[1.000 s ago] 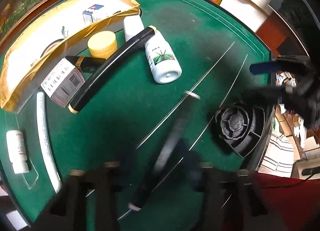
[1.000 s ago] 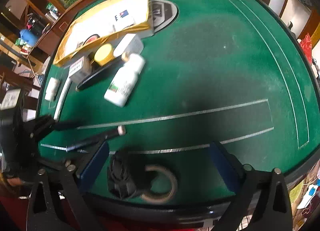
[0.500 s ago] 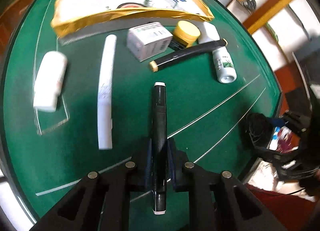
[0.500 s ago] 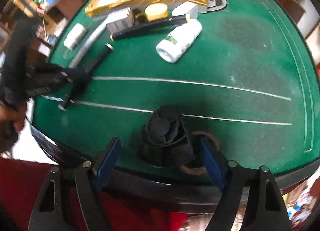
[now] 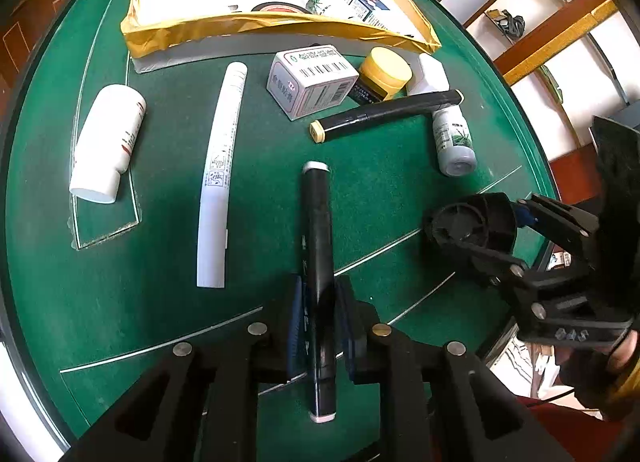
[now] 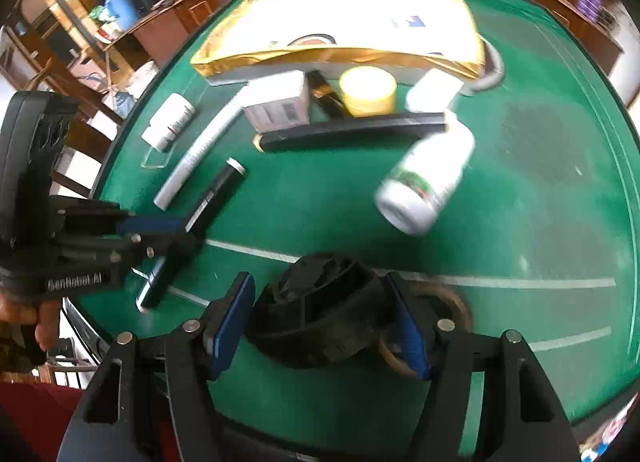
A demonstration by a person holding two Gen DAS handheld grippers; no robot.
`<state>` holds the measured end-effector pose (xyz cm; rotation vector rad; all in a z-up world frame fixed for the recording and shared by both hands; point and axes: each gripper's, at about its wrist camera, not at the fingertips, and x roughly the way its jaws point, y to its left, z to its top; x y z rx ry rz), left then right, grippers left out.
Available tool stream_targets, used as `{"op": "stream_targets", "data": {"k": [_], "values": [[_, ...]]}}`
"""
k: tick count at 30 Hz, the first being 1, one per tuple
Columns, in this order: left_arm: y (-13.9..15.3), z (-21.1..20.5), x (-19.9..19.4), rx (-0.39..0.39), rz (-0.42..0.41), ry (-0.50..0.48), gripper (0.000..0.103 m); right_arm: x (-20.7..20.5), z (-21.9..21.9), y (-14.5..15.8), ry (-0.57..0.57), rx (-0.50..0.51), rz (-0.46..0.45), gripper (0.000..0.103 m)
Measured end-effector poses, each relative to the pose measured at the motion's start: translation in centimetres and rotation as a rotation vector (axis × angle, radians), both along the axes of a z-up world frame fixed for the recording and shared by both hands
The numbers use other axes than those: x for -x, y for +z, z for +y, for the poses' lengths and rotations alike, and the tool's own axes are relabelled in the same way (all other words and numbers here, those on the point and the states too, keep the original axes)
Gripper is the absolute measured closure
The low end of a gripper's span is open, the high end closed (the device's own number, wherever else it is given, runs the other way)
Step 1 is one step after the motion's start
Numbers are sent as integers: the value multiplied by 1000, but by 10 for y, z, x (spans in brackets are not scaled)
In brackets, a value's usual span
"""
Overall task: Organize rigid objects
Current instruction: 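Grasp the black marker with the left gripper while the right moves toward the black tape roll, then grasp the black tape roll with the right gripper while the left holds the black marker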
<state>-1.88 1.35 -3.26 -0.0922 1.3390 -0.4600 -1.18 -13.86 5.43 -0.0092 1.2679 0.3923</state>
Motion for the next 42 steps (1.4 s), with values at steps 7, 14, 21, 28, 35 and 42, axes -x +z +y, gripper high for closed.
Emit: {"op": "stream_targets", "data": {"k": [7,14,21,28,35,42], "values": [[1,1,4,5,9,-8,77,0,-18,5,-36,18,10,20],[4,-8,9,-30,2,-41,66,17,-16,6,-29,15,37,20],[6,-26,13,-99,-47,-96,61,24,-5,1,-4,36,24,20],[4,-12,11,-75,-48,-56,87,17,14,-6,9,97,-31,39],[4,-5,11,-83,-39,-44,87,3,31,-3,48,33,-46,39],[3,-6,11,-81,-35,-30,87,9,21,-8,66,17,24,39]]}}
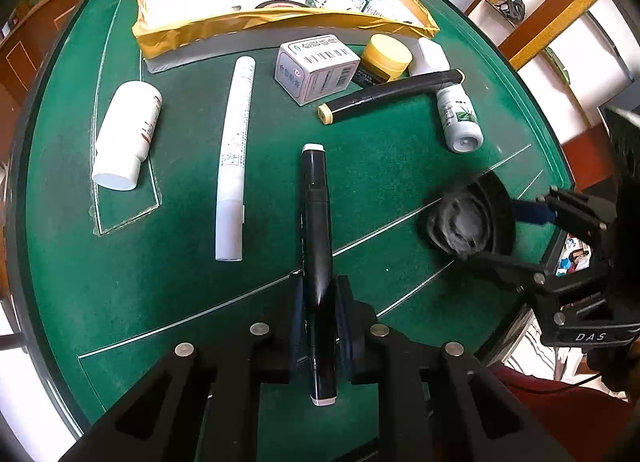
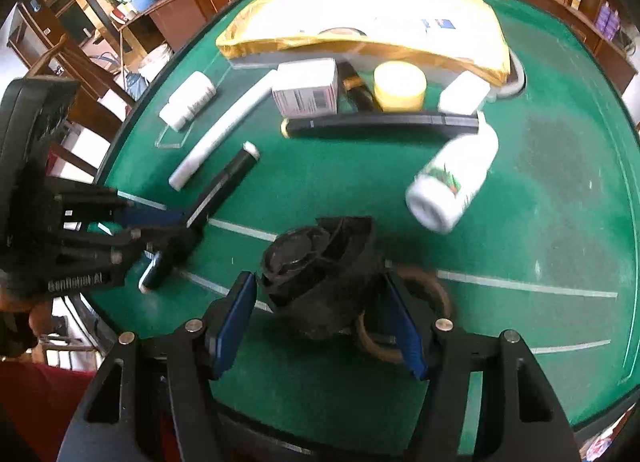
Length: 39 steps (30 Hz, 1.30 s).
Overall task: Organize rigid objects
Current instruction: 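Grasp the black tape roll with the right gripper while the left holds the black marker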
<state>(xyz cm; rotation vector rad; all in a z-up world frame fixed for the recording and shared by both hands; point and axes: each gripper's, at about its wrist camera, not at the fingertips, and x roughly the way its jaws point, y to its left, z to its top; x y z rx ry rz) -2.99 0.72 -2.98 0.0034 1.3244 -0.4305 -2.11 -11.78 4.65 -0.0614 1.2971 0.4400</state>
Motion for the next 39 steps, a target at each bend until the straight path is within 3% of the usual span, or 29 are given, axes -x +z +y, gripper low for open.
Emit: {"op": "stream_targets", "data": {"k": [5,11,12,14,23,26,28,33,39], "values": [[0,1,0,-4,-1,-5,87,10,-11,-4,1,-33,51,38],[1,-1,-1,-9,-2,-7,87,4,-10,5,18,-31,16,32],[1,-1,-1,-9,-2,-7,87,3,-8,5,28,-33,19,33],[2,-1,-1,-10,-2,-6,87,3,-2,1,44,-27,26,46],[0,1,1,-9,-8,-4,87,-4,17,-3,37,-102,6,48],[0,0,3,-17,-14,-17,87,-6,12,-4,37,-101,23,44],[1,0,3,-13,-13,-15,87,-5,4,-2,18,-103,24,32],[0,0,2,-8,-10,-10,87,5,-15,3,6,-101,40,32],[0,0,0,-14,-12,-19,87,9,-8,5,87,-28,26,45]]}}
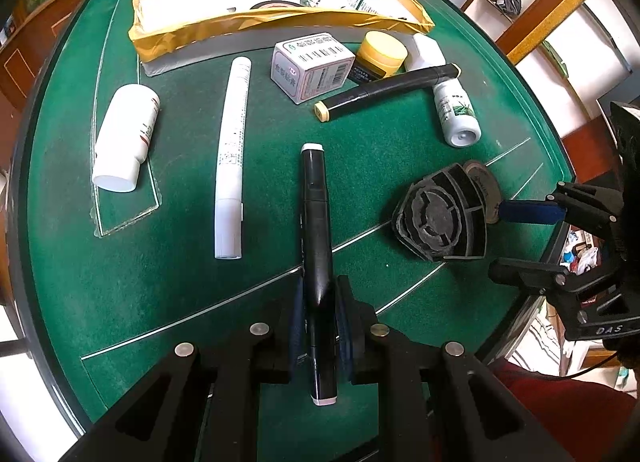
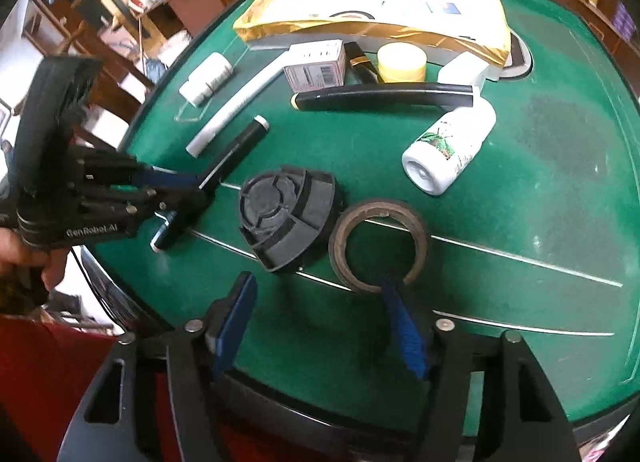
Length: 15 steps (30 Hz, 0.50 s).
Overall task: Organize rigid objects
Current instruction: 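Grasp the black tape roll with the right gripper while the left holds the black marker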
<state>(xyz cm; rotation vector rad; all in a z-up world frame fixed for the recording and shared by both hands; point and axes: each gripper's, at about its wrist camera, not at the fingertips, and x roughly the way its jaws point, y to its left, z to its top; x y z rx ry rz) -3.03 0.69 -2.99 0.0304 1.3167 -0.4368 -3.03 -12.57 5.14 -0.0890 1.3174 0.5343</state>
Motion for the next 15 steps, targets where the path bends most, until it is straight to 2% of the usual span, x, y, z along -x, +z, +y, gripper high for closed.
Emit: {"op": "stream_targets", "data": {"k": [4,8,9,12,15], "values": [[1,-5,0,-7,-3,-4,87,0,4,-1,35,49,-35,55],[1,-14,-7,-12,-11,-7,87,-10,11,-15,48,107,-50,60],[0,-17,-9,-14,-14,-8,87,-11,13,-19,51,124,-55,65],[0,-20,-10,-11,-26,-11,88,-13,12,-17,33,150,-84,93],[0,-16,-8,24,-26,2,88,-13,-2,-14,-31,142,-85,95]]}}
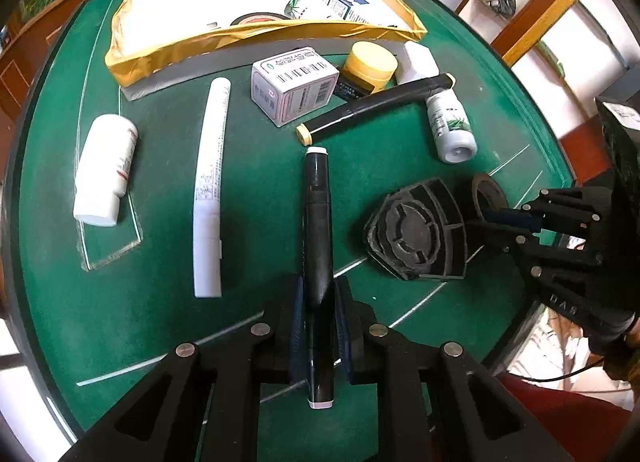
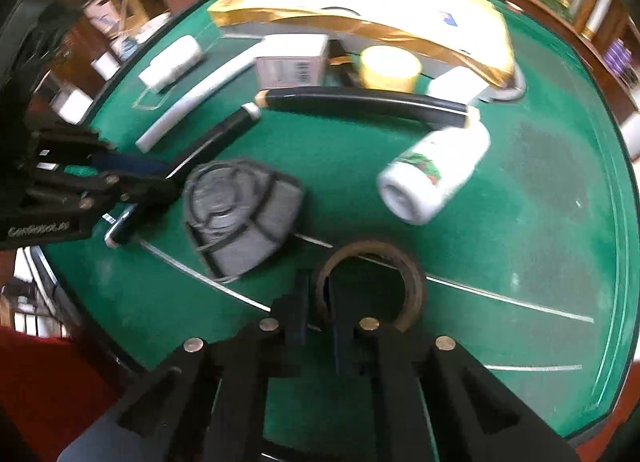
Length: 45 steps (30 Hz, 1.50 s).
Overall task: Organize rigid objects
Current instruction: 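Grasp the black tape roll with the right gripper while the left holds the black marker, then carry the tape roll and marker into the tray and open both grippers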
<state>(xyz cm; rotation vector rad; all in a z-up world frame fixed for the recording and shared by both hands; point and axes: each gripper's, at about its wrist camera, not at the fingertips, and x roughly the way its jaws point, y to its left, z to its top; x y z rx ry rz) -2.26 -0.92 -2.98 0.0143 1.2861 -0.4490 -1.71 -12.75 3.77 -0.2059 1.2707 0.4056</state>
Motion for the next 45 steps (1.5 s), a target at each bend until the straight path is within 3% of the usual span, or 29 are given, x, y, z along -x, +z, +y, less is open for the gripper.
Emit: {"op": "stream_targets", "data": {"k": [11,23,45], "values": [[24,15,-5,113,2,51,89,6,-20,28,-60,-87,-7,95],[54,30,-41,132,-73,135,89,-8,-4,39,-32,-113,-40,95],[72,50,-116,135,-125,258,89,-48,-1,57,9,-147,-91,95]]}}
